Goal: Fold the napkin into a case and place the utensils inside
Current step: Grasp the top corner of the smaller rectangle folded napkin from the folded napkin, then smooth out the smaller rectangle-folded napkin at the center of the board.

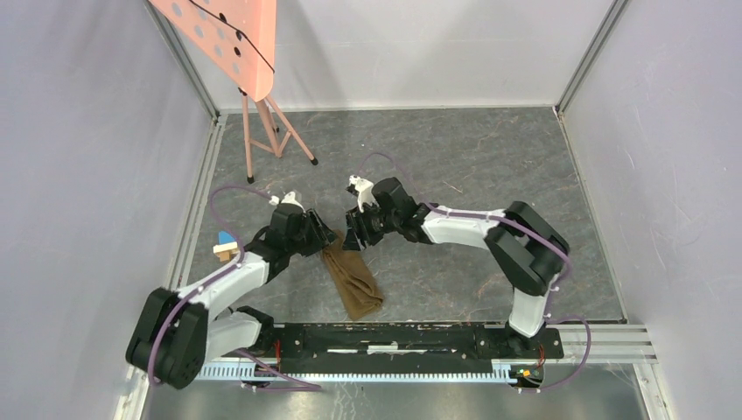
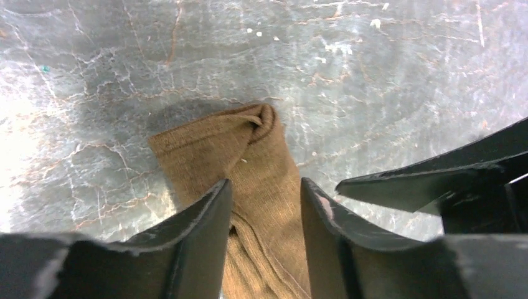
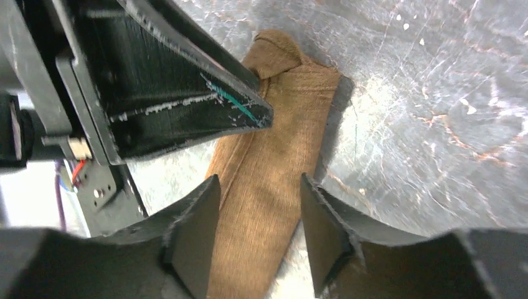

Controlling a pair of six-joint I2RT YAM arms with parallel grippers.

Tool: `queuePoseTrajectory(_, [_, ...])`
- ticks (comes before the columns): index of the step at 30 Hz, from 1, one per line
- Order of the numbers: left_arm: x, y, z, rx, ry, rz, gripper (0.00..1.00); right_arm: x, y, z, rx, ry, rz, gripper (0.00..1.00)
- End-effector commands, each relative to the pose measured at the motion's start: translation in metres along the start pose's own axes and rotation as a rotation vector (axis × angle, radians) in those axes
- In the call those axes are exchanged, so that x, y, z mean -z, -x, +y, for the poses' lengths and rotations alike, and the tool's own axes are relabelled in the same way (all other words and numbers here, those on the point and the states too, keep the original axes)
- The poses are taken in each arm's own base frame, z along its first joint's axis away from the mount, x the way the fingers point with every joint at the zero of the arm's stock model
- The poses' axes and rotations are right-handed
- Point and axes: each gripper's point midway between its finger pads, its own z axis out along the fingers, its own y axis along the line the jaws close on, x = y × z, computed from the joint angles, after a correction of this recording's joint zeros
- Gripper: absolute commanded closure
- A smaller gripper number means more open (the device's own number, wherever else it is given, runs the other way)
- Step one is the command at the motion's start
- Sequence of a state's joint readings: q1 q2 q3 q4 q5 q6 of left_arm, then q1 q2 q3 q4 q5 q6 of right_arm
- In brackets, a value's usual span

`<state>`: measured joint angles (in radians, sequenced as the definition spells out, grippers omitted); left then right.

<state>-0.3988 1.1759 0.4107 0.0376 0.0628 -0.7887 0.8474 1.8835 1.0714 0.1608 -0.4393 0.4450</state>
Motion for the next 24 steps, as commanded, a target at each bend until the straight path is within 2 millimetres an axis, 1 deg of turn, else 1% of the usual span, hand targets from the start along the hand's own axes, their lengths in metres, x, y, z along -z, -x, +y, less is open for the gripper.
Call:
queuePoseTrajectory(1, [0.03,0.004,0.003,0.031,0.081,0.027,0.4,0.033,-0.004,0.015,0.234,-0.047,0.057,0.36])
queuePoseTrajectory(2, [0.034,-0.001,0.007,0.067,0.105,0.043,0.36,0.035,-0.007,0.02,0.275,-0.056,0.062,0.32])
queuePoseTrajectory(3, [0.039,-0.008,0.011,0.096,0.124,0.064,0.35,0.037,-0.008,0.025,0.309,-0.071,0.067,0.28])
queuePoseTrajectory(4, [0.042,-0.016,0.015,0.137,0.139,0.091,0.35,0.038,-0.01,0.029,0.349,-0.095,0.075,0.24])
queuePoseTrajectory(6, [0.047,-0.036,0.02,0.206,0.152,0.154,0.36,0.039,-0.012,0.035,0.42,-0.147,0.097,0.2])
queuePoseTrajectory(8, [0.051,-0.053,0.024,0.272,0.157,0.209,0.4,0.039,-0.014,0.043,0.482,-0.184,0.112,0.18])
queuePoseTrajectory(9, [0.052,-0.063,0.027,0.3,0.159,0.236,0.41,0.039,-0.014,0.044,0.501,-0.209,0.116,0.18])
queuePoseTrajectory(12, [0.055,-0.079,0.029,0.345,0.148,0.291,0.47,0.034,-0.024,0.048,0.539,-0.254,0.144,0.19])
queuePoseTrajectory(14, [0.056,-0.083,0.032,0.354,0.155,0.298,0.5,0.031,-0.028,0.049,0.548,-0.278,0.153,0.22])
queuePoseTrajectory(17, [0.054,-0.084,0.033,0.363,0.141,0.291,0.51,0.027,-0.034,0.053,0.554,-0.296,0.162,0.25])
queuePoseTrajectory(20, [0.052,-0.088,0.03,0.377,0.12,0.308,0.52,0.023,-0.04,0.055,0.566,-0.323,0.175,0.26])
queuePoseTrajectory(24, [0.049,-0.093,0.032,0.395,0.123,0.323,0.55,0.021,-0.045,0.056,0.586,-0.366,0.185,0.28])
